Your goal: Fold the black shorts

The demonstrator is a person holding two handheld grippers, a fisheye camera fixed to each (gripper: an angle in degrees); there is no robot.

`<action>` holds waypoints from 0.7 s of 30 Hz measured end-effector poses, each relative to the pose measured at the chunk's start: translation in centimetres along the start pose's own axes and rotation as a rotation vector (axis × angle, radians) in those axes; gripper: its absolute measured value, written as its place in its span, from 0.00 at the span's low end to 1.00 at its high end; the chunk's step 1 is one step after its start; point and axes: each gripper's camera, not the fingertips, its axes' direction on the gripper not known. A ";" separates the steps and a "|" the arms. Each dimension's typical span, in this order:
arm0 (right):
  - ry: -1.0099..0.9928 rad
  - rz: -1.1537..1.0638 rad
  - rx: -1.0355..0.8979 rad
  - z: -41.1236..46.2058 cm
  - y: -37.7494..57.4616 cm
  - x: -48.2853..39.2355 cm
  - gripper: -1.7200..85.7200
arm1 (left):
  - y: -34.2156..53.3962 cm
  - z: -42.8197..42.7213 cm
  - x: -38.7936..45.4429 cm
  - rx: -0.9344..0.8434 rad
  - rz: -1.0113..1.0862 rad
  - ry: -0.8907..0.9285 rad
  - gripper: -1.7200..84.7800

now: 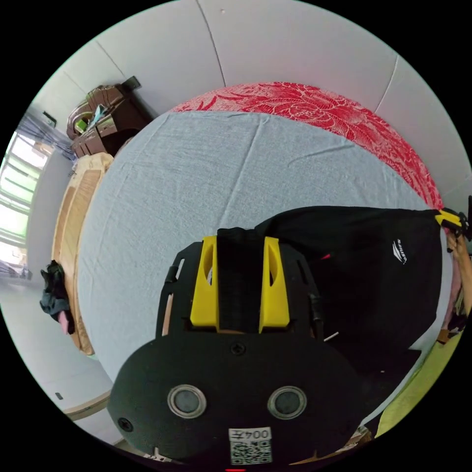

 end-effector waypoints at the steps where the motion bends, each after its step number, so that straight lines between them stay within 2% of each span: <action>1: -0.008 -0.005 0.011 0.0 0.4 -0.3 0.03 | -0.1 -0.2 0.2 -0.004 0.007 -0.015 0.16; 9: 0.015 -0.040 0.048 -1.1 2.0 -4.6 0.01 | 0.8 -5.5 -2.3 0.020 -0.079 0.005 0.16; 13: 0.094 -0.058 -0.022 0.5 3.2 -6.8 0.01 | 2.3 -7.1 -4.0 0.048 -0.143 0.062 0.16; 21: 0.151 -0.157 0.041 -0.4 6.3 -13.3 0.01 | 5.6 -10.5 -6.1 0.108 -0.224 0.073 0.16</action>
